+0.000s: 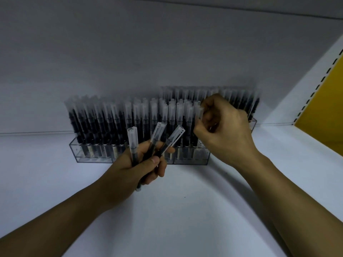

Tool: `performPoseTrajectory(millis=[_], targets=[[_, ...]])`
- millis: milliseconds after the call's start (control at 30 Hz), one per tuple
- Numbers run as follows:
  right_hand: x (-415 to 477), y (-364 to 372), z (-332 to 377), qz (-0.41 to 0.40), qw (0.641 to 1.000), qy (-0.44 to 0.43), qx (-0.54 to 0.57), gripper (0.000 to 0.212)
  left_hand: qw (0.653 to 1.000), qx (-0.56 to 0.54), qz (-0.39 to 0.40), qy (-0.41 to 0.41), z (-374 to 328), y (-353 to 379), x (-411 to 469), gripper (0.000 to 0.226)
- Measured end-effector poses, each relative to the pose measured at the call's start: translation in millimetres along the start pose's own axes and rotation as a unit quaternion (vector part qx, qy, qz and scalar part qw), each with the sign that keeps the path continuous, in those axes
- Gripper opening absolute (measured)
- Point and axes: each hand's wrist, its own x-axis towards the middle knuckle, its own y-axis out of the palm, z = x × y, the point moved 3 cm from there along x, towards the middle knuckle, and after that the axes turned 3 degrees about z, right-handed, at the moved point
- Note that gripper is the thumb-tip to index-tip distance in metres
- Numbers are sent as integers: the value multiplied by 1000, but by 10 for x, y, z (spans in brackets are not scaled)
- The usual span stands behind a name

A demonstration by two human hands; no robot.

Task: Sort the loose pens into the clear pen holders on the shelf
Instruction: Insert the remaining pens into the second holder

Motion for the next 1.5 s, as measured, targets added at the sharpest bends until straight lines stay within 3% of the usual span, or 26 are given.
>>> performPoseTrajectory(millis=[167, 333, 467, 633, 833, 1300, 1500], targets=[[-8, -37, -15, 7, 999, 17, -29, 21, 1000, -7, -10, 0, 7, -5, 10, 22], [-29, -107, 50, -83, 995, -25, 50, 13, 1000, -19, -24, 2, 14, -7, 12, 26], [-75, -7, 128, 21, 989, -74, 128, 5, 1000, -18, -20, 4, -7, 0, 16, 26], [-158, 152, 147, 155, 962, -41, 220, 33, 999, -34, -14, 10, -20, 7, 14, 18], [-141, 171, 136, 184, 936, -22, 300, 28, 1000, -22, -9, 16, -46, -4, 5, 21], [59, -133, -42, 20, 903, 44, 428, 10, 1000, 0, -24, -11, -15, 21, 15, 29], [116, -246, -138, -73, 922, 52, 378, 2, 999, -13, -31, -10, -7, 5, 31, 26]])
